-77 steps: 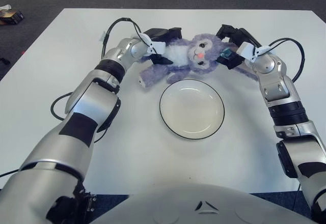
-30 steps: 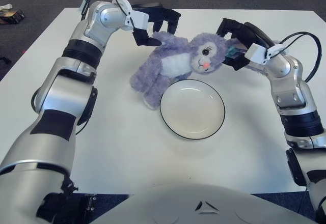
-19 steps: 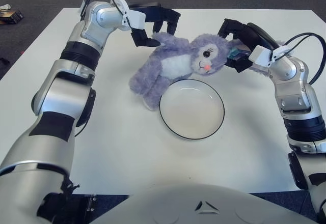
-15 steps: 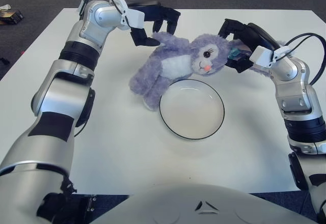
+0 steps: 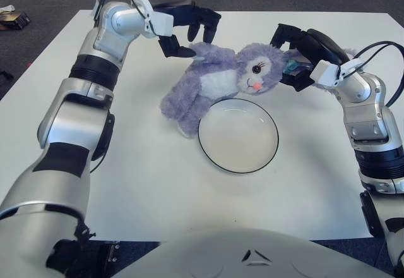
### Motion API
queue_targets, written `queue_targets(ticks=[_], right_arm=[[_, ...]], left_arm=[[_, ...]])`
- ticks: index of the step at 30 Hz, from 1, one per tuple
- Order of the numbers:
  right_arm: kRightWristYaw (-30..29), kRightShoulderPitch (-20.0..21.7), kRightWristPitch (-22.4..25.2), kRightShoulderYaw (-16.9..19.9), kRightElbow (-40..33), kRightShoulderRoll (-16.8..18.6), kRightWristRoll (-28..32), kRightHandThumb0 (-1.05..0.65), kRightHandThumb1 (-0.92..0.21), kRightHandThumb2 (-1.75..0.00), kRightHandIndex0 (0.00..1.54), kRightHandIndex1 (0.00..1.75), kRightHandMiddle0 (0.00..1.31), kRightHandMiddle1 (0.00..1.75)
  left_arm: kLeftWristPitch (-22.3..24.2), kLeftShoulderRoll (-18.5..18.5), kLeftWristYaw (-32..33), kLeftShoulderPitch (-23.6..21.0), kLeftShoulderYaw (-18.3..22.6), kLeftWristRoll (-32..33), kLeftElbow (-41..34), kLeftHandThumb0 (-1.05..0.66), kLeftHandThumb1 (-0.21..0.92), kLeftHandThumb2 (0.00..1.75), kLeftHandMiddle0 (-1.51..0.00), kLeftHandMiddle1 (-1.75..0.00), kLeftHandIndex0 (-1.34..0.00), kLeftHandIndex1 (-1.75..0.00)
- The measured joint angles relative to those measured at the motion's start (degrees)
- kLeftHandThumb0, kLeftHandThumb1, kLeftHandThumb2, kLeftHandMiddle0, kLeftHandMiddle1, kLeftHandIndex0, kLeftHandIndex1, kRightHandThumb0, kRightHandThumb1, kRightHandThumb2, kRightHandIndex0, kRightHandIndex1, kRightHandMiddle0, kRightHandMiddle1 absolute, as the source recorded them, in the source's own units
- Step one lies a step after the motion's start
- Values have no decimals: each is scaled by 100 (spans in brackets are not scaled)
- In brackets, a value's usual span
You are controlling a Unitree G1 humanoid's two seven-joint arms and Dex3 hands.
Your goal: Put the doll into the plate.
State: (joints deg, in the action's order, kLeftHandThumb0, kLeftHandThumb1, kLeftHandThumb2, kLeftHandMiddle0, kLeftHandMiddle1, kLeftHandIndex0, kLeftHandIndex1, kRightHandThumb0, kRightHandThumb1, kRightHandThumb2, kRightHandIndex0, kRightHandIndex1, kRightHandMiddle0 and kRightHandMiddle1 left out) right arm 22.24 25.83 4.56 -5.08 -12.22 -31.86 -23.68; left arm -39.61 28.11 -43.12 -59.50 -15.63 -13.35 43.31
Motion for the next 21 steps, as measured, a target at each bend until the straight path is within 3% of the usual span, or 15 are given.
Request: queue_targets(ticks=[3,4,8,11,13,16,21], right_arm=[[-1,-9,-16,0,9,0,0,43,-41,-119,53,175,67,175],[-1,-10,-14,0,12,0,0,43,-41,-119,53,175,66,175],[73,-9,103,-6,15,0,4,43,-42,-118,52,175,66,175],[136,-9,245,-37,30,2,-2,43,-42,-117,52,175,66,175],[149,-9,303,-74,52,2,-38,43,-42,-117,52,175,66,175],[148,-9,334,-144,101,1,-130,43,-43,-117,52,175,66,175],[-37,5,204,-335,358,-6,-470,43,-43,-116,51,175,65,175]], left_arm=[[274,80,-104,137,10,24,-369,0,87,38,-40,-152,-42,-140],[350,111,-108,184,19,23,-507,-13,89,34,-35,-141,-43,-143],[564,195,40,394,56,-82,-1072,-30,91,32,-27,-123,-41,-150],[745,201,128,536,59,-142,-1395,-48,92,20,-24,-108,-27,-108],[881,200,182,618,58,-210,-1558,-51,92,18,-24,-104,-26,-97],[1046,197,298,683,49,-383,-1672,-53,92,16,-24,-101,-25,-86],[1184,138,1054,722,-52,-1073,-1551,-53,92,15,-23,-99,-28,-80]])
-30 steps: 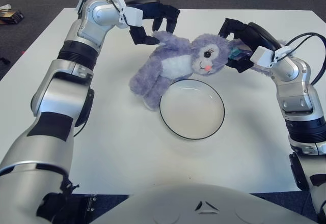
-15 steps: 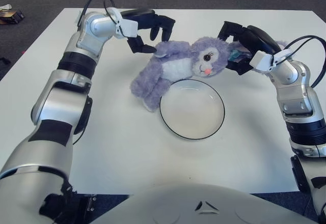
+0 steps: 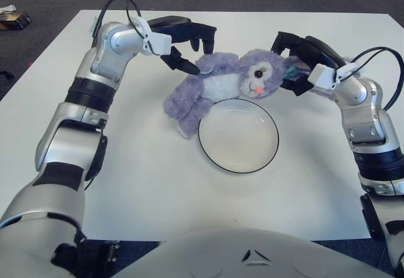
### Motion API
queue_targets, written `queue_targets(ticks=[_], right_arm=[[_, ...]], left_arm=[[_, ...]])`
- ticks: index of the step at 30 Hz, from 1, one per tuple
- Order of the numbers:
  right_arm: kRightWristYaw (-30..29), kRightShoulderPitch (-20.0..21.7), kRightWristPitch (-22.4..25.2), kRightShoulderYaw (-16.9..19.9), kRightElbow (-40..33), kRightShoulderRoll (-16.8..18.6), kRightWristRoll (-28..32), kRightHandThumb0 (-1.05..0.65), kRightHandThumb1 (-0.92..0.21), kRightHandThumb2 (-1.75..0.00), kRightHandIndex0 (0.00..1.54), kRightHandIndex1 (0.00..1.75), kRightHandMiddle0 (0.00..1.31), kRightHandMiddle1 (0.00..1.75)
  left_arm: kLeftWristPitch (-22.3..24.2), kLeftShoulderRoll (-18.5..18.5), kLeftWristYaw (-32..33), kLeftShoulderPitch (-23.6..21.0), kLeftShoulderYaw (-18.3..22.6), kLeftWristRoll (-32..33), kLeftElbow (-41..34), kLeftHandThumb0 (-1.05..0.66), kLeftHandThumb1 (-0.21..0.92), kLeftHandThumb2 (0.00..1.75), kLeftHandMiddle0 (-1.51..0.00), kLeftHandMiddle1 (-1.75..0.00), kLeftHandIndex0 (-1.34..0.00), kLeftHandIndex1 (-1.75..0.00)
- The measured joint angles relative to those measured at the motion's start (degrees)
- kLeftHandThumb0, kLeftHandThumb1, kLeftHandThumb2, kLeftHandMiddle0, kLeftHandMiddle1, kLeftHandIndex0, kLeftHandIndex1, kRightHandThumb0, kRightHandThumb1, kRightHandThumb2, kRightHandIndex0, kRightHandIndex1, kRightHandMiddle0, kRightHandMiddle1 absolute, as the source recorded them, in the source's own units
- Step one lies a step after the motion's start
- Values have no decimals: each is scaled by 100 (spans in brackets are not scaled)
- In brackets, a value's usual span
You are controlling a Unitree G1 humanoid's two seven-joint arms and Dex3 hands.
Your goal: Put the doll into the plate.
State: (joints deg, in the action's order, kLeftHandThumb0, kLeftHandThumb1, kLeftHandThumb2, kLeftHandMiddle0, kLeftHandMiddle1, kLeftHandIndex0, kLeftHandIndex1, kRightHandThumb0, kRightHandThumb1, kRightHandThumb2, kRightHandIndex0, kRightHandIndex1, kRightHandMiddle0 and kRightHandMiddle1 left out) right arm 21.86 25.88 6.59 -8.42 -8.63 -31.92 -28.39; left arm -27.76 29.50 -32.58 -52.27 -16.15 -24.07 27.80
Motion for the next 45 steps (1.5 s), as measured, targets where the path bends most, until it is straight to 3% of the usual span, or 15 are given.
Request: queue_targets(ticks=[7,11,16,19,21,24,30,36,40,42,44,45], right_arm=[[-346,56,-239,-166,419,2,-377,42,-47,-112,49,175,64,175],[-548,87,-308,-224,573,16,-548,41,-48,-111,48,175,64,175],[-788,222,-368,-308,852,100,-717,41,-49,-108,47,175,63,175],[-903,324,-369,-347,1051,163,-825,41,-50,-108,47,175,63,175],[-955,389,-368,-379,1175,184,-869,12,-63,-76,74,175,67,175],[-1067,540,-360,-461,1446,225,-979,-1,-73,-54,88,175,69,175],[-1304,675,-337,-554,1794,244,-1169,-8,-78,-43,93,175,67,175],[-1512,694,-352,-583,1989,255,-1237,-11,-82,-37,90,175,58,175],[-1574,694,-353,-585,2028,256,-1262,-32,-69,-75,86,175,43,172],[-1608,694,-353,-583,2033,258,-1263,-35,-72,-69,83,175,43,166],[-1629,694,-348,-578,2033,263,-1262,-35,-82,-50,65,173,42,159],[-1641,694,-338,-576,2033,268,-1264,-35,-85,-44,55,159,41,157]], left_arm=[[4,-112,870,233,-99,-523,46,-52,92,12,-26,-87,-31,-79],[3,-160,1114,378,-143,-640,10,-53,92,12,-32,-70,-33,-70],[5,-168,1284,502,-155,-720,-103,-54,92,12,-45,-27,-38,-46],[6,-172,1371,553,-157,-782,-222,-54,92,12,-47,-21,-39,-42],[15,-167,1417,579,-155,-803,-294,-54,92,13,-49,-15,-40,-39],[56,-165,1559,643,-145,-836,-423,-54,92,14,-51,-11,-42,-38],[95,-169,1744,777,-146,-903,-596,-54,92,16,-53,-10,-43,-38],[164,-169,1806,840,-148,-956,-672,-54,92,17,-54,-9,-44,-38],[171,-171,1820,846,-149,-979,-717,-54,92,18,-54,-8,-45,-38],[172,-171,1830,846,-149,-992,-726,-54,92,18,-55,-8,-45,-37],[175,-172,1848,847,-149,-999,-726,-54,92,19,-55,-8,-45,-37],[176,-174,1859,848,-150,-1003,-726,-54,92,19,-55,-8,-45,-37]])
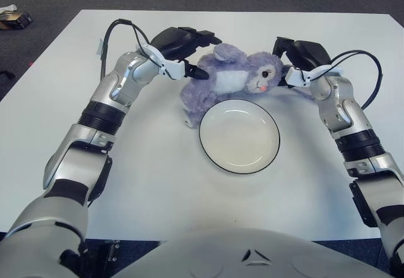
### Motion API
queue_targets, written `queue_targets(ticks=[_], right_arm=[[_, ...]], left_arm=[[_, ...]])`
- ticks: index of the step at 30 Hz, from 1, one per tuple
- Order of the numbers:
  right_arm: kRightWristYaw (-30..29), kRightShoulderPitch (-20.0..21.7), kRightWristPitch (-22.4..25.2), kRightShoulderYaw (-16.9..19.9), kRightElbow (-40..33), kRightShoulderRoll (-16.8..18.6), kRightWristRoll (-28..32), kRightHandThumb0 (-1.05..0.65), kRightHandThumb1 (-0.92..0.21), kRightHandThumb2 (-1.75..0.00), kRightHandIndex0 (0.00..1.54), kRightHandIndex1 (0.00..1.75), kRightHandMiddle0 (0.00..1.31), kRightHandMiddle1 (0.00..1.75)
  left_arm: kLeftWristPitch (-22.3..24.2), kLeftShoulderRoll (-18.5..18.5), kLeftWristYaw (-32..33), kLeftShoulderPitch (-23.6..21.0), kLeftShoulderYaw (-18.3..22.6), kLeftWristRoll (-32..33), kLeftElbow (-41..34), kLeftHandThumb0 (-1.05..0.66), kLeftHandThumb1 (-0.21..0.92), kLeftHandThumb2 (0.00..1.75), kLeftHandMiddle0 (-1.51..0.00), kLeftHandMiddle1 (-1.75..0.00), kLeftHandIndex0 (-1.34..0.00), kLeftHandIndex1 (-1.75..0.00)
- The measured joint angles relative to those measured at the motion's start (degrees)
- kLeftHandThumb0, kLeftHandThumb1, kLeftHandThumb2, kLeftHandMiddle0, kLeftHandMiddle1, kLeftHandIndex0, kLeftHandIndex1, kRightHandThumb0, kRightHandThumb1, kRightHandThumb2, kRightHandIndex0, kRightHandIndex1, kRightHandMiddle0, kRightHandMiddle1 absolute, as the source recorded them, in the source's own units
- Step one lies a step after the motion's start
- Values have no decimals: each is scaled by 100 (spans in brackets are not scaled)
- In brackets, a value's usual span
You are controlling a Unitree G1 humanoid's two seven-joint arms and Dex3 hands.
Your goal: Put the doll into the plate.
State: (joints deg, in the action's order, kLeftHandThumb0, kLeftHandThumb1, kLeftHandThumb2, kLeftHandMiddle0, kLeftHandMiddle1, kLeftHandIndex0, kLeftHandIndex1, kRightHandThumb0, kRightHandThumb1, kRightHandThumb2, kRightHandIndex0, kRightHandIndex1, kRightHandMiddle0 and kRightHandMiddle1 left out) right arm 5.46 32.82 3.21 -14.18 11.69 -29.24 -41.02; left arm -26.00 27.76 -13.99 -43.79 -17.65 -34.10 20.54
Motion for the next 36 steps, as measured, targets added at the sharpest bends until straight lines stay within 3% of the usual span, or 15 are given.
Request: queue_targets(ticks=[2,4,5,7,10,16,24,36], right_arm=[[0,0,77,4,-1,15,-10,-36,-89,-39,46,145,40,155],[15,0,217,6,-13,35,-21,-48,-91,-25,39,102,35,102],[43,1,304,9,-33,50,-26,-50,-91,-23,39,91,35,91],[128,1,460,12,-94,64,-24,-56,-92,-14,39,47,37,51],[283,1,580,41,-218,72,7,-59,-92,-9,41,20,39,29],[798,3,643,258,-549,60,447,-55,-89,-2,36,3,40,14],[1718,66,900,510,-1190,-119,983,-57,-89,0,35,1,39,10],[1837,-89,891,642,-1952,-332,1022,-62,-88,0,15,0,30,2]], left_arm=[[3,-5,15,1,-1,-7,0,-54,92,19,-55,-8,-46,-37],[4,-8,35,3,-4,-13,1,-54,92,20,-55,-8,-46,-37],[6,-9,42,4,-6,-13,3,-54,92,20,-55,-8,-46,-37],[9,-10,52,5,-9,-14,9,-53,92,20,-56,-7,-46,-37],[12,-10,58,5,-11,-15,24,-53,92,21,-56,-7,-46,-37],[16,-13,61,6,-15,-16,55,-53,92,21,-56,-7,-47,-37],[15,-32,68,5,-26,-15,182,-53,92,22,-57,-6,-48,-36],[-32,-80,152,5,-76,-15,388,-54,92,22,-58,-5,-49,-36]])
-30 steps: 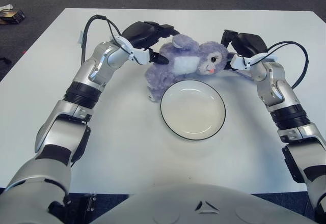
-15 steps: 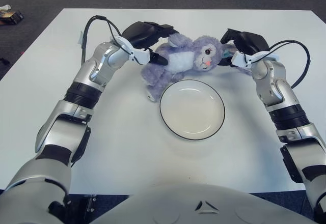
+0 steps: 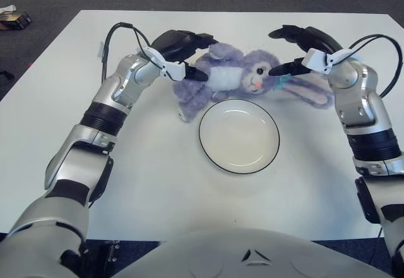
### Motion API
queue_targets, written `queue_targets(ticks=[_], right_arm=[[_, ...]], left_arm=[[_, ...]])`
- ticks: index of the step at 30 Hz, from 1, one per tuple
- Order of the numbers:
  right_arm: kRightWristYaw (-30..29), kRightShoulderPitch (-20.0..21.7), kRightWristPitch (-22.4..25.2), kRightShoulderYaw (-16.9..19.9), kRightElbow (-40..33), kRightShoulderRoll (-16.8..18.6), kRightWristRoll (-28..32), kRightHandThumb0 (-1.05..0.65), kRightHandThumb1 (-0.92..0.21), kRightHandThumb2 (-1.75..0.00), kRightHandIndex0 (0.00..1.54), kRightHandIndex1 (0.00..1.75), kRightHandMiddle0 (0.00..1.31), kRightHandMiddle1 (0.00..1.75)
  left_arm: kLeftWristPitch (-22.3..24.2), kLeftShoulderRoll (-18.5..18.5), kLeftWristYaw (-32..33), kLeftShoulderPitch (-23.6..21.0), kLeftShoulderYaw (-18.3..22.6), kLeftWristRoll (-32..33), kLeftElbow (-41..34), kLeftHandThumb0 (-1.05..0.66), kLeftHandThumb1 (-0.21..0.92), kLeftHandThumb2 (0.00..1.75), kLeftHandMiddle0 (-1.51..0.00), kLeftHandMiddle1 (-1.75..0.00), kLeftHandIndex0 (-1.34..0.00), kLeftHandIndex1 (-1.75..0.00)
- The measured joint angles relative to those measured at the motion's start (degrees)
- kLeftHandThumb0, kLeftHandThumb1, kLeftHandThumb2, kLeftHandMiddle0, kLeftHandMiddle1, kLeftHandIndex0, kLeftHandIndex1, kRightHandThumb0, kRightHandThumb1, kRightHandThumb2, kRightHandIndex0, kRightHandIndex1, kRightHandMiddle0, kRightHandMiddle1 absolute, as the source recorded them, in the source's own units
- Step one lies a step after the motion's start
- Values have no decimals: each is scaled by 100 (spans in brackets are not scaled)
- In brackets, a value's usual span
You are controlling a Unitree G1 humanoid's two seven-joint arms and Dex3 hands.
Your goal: Put the doll into the plate.
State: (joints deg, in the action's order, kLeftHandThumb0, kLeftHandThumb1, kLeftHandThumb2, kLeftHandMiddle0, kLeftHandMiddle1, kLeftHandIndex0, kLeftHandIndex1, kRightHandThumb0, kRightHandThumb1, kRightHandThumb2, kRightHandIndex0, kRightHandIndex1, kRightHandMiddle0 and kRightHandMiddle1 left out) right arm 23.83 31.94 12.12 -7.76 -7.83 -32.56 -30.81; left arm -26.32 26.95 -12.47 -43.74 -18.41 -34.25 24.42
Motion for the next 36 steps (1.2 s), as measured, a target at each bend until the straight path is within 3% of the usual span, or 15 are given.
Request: queue_targets(ticks=[9,15,25,36], right_arm=[[-507,-170,-127,-49,-51,-3,-422,-63,-88,0,4,0,25,0],[-718,-188,-763,-51,73,-36,-362,-64,-86,0,3,0,22,0],[-696,-356,-1546,-8,90,-188,-144,-68,-85,0,1,0,20,0],[-47,-446,-1655,-61,-227,-284,110,-67,-84,0,0,0,21,0]], left_arm=[[-55,-16,12,0,-4,1,109,-53,92,22,-59,-5,-50,-36],[-73,-32,22,0,-5,2,145,-53,92,22,-60,-5,-50,-36],[-92,-78,29,-1,-5,7,234,-53,92,22,-61,-4,-51,-35],[-92,-155,29,-20,-5,14,395,-52,92,21,-61,-4,-52,-35]])
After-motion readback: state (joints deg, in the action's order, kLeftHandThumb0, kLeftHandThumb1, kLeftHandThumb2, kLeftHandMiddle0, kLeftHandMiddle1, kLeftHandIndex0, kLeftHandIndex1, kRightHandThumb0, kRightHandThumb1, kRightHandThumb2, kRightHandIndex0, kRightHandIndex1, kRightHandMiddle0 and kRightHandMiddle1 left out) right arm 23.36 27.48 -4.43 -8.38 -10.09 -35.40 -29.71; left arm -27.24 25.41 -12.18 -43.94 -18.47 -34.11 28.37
